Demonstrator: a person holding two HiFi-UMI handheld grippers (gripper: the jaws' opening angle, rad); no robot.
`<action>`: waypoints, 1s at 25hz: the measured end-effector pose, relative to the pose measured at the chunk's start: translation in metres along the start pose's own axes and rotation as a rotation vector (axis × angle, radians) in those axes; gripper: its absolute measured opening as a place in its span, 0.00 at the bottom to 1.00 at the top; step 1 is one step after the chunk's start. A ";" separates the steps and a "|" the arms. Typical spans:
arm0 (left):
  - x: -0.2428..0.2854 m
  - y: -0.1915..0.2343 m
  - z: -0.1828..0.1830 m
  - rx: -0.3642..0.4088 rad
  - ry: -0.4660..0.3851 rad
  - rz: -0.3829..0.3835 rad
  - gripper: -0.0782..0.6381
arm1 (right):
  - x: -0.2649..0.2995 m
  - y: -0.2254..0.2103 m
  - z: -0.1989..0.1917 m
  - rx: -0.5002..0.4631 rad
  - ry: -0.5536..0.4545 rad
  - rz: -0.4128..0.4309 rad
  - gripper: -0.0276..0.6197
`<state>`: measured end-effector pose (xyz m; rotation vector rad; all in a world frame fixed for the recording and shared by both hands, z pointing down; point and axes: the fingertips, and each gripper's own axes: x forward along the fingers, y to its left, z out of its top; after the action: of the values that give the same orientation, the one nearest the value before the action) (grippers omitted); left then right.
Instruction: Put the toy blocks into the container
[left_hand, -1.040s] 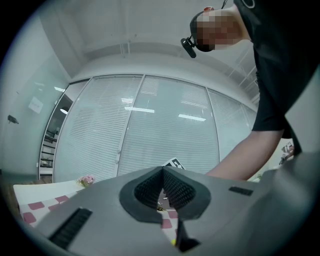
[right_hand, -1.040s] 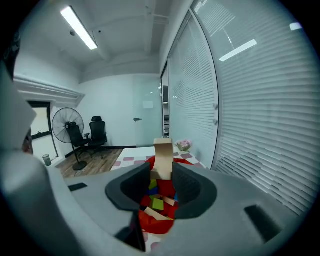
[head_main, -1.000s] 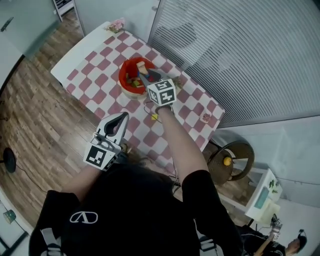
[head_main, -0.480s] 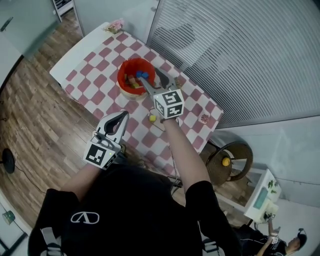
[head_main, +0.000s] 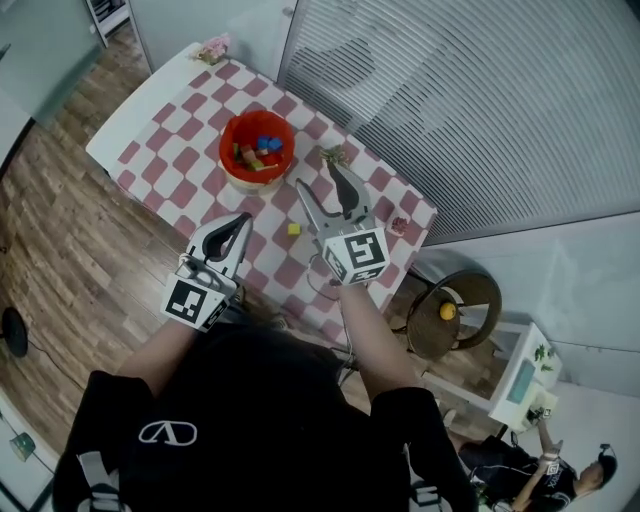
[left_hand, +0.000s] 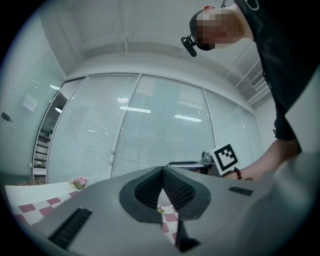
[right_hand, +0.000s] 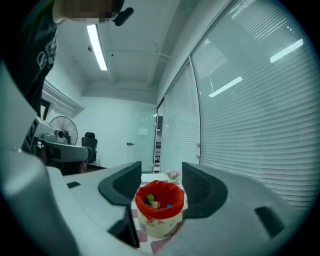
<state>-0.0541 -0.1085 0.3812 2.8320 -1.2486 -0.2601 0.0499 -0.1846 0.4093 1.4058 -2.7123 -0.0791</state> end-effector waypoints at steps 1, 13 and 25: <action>0.000 -0.001 -0.001 -0.003 0.003 -0.003 0.12 | -0.008 0.002 0.003 -0.003 -0.006 -0.007 0.44; 0.005 -0.004 -0.003 -0.012 0.005 -0.013 0.12 | -0.058 0.013 -0.063 0.070 0.130 -0.062 0.45; -0.003 0.001 -0.010 -0.016 0.030 0.002 0.12 | -0.024 0.027 -0.220 0.217 0.506 0.007 0.48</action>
<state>-0.0550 -0.1078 0.3919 2.8105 -1.2375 -0.2251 0.0637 -0.1509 0.6294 1.2499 -2.3499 0.5137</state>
